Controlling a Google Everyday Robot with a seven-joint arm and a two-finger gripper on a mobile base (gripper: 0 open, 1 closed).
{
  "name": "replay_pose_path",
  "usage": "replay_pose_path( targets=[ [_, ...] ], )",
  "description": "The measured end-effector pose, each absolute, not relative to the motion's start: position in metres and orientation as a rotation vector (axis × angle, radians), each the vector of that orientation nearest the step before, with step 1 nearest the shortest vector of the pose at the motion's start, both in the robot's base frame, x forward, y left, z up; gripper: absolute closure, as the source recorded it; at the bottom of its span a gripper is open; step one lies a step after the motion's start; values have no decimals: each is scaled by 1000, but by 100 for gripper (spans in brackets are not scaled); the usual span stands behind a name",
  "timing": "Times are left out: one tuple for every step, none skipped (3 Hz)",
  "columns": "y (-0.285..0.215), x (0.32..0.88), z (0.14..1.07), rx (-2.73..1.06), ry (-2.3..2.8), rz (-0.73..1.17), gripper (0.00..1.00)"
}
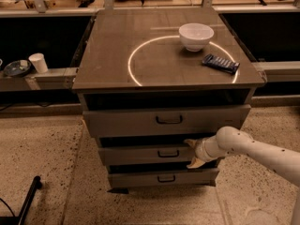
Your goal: Open middle drawer
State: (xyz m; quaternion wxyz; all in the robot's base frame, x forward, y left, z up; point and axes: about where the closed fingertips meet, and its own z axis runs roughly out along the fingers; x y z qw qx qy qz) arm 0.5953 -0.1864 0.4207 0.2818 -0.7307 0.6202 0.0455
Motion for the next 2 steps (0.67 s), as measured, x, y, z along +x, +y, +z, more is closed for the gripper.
replay_pose_path(
  targets=[
    [-183,592,426,-1961,1661,100,61],
    [-180,578,432,-1964,1667,84,62]
  ],
)
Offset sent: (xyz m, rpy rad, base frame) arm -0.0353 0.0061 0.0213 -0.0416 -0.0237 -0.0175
